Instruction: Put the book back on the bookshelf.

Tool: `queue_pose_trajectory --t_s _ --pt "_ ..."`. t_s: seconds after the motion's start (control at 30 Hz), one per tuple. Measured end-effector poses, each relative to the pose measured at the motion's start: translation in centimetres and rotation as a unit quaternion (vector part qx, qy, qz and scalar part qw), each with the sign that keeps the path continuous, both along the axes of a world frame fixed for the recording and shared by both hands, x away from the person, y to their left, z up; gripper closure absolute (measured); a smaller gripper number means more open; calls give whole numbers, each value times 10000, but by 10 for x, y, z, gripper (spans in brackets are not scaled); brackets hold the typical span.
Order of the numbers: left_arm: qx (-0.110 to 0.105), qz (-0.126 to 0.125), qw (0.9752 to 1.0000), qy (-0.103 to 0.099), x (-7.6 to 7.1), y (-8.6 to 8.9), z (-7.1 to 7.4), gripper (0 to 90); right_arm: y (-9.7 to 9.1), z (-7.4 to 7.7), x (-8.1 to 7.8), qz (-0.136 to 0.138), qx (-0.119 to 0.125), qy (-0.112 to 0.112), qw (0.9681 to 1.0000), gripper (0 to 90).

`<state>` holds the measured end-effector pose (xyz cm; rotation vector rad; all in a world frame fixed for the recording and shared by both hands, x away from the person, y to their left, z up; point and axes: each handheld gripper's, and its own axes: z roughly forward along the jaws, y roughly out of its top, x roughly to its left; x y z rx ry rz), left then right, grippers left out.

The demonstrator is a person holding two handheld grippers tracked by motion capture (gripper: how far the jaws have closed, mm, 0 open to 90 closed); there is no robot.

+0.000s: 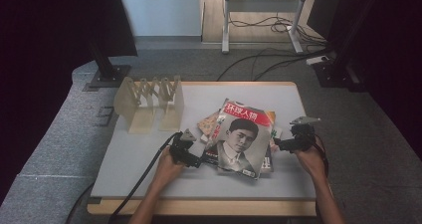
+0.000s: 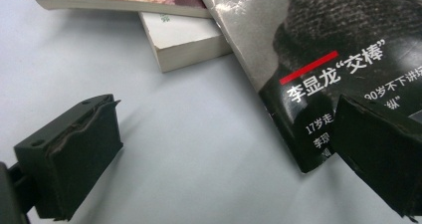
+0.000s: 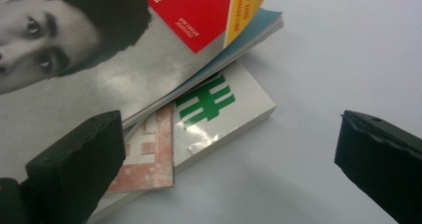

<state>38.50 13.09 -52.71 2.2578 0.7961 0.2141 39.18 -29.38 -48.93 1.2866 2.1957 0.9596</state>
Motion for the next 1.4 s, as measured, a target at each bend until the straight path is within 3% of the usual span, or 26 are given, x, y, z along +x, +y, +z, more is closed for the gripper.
queue_pose_trajectory --t_s 0.1,0.3,0.53,1.07,1.4 --pt "122 31 9999 -51 -1 -2 -1 0 3 -2 0 105 30 33 9999 0" --pt "137 33 9999 -41 -1 -3 -1 0 11 -3 3 310 141 59 9994 0" --pt "134 35 9999 -40 -1 -3 -1 0 20 -10 17 441 206 212 9986 0" --pt "122 33 9999 -28 -1 -3 -1 0 28 -20 54 410 653 464 9959 0" --pt "121 35 9999 -28 -1 -3 -1 0 27 -27 68 401 1150 800 9893 0"
